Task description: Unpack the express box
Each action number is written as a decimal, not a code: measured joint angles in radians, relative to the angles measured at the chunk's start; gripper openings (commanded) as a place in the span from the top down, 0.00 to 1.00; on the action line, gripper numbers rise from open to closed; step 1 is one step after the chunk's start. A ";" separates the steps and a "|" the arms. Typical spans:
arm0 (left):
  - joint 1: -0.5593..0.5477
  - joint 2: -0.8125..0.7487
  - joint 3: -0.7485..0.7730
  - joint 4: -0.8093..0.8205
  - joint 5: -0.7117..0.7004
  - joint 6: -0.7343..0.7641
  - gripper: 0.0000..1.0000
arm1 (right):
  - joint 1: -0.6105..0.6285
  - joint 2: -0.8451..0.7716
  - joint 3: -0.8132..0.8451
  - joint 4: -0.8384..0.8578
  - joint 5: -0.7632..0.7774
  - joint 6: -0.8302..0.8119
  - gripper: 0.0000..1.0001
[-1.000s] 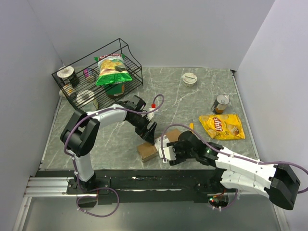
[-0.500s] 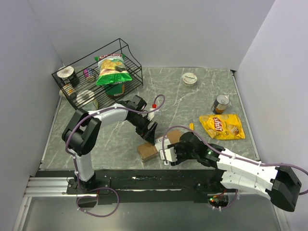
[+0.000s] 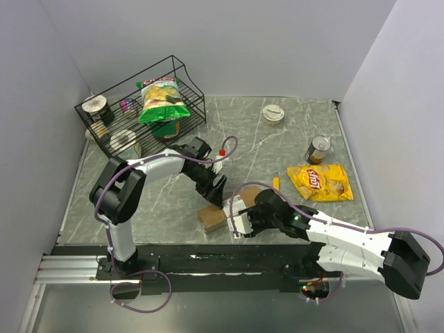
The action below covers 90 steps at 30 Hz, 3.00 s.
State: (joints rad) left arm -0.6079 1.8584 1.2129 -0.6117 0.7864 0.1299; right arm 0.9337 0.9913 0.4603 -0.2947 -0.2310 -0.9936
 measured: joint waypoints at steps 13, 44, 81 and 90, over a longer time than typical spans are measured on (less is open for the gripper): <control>-0.003 0.040 0.040 -0.060 0.043 -0.004 0.38 | 0.068 0.017 -0.008 0.066 0.089 -0.045 1.00; -0.005 0.097 0.119 -0.109 0.095 0.005 0.53 | 0.148 -0.158 0.009 -0.097 0.109 0.173 0.53; 0.113 0.166 0.182 -0.088 0.089 0.039 0.73 | 0.354 -0.138 -0.166 0.016 0.100 0.039 0.73; 0.126 0.193 0.178 -0.085 -0.051 0.096 0.36 | 0.348 -0.130 -0.164 -0.027 0.148 0.045 0.64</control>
State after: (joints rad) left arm -0.4816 2.0510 1.3907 -0.6968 0.7357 0.2260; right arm 1.2812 0.8616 0.2958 -0.3214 -0.0826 -0.9485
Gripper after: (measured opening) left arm 0.421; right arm 0.332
